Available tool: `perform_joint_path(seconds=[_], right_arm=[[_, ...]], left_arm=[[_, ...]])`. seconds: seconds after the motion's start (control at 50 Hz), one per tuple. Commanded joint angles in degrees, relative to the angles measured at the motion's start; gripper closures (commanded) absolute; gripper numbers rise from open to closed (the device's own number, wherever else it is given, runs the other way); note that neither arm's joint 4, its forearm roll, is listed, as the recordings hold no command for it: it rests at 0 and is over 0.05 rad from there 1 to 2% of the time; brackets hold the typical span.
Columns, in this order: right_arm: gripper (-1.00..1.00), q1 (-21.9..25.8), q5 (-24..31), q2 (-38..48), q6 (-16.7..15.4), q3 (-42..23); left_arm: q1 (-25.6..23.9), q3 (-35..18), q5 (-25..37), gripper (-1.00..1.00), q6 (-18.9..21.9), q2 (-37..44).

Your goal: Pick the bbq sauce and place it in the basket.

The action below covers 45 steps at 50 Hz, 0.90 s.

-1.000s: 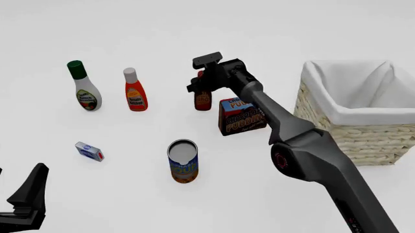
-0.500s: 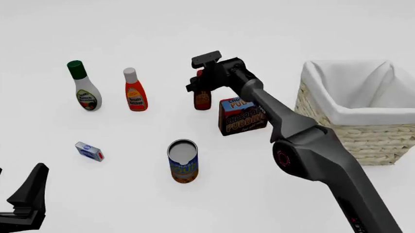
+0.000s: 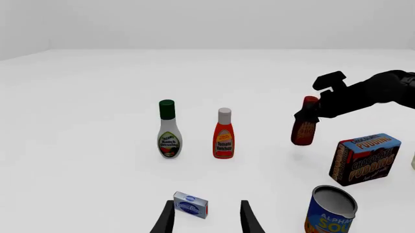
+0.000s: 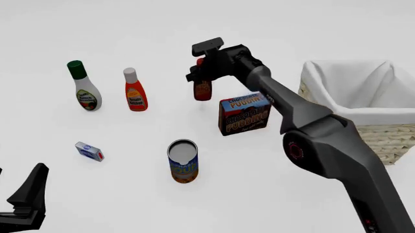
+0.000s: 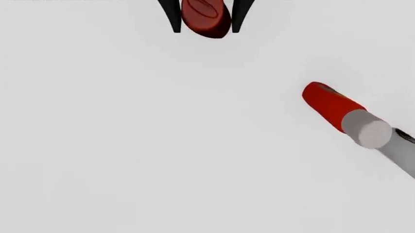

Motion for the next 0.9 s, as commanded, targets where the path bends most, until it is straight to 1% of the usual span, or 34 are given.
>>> perform_joint_path(seconds=[0.02, 0.3, 0.46, 0.58, 0.9], right_arm=[[1.00, 0.3, -1.5, -5.3, 0.3, 4.5], [1.00, 0.6, -0.9, -8.8, -0.8, 6.0], [1.00, 1.0, -1.4, -11.8, -1.4, 9.0], [1.00, 1.1, -1.0, -13.9, -2.1, 10.0], [1.00, 0.1, -0.9, -20.4, -3.8, 14.1]], left_arm=[[0.0, 0.0, 0.0, -1.00, 0.0, 0.0], [0.0, 0.0, 0.0, -1.00, 0.0, 0.0], [0.0, 0.0, 0.0, -1.00, 0.0, 0.0], [0.0, 0.0, 0.0, -1.00, 0.0, 0.0], [0.0, 0.0, 0.0, -1.00, 0.0, 0.0]])
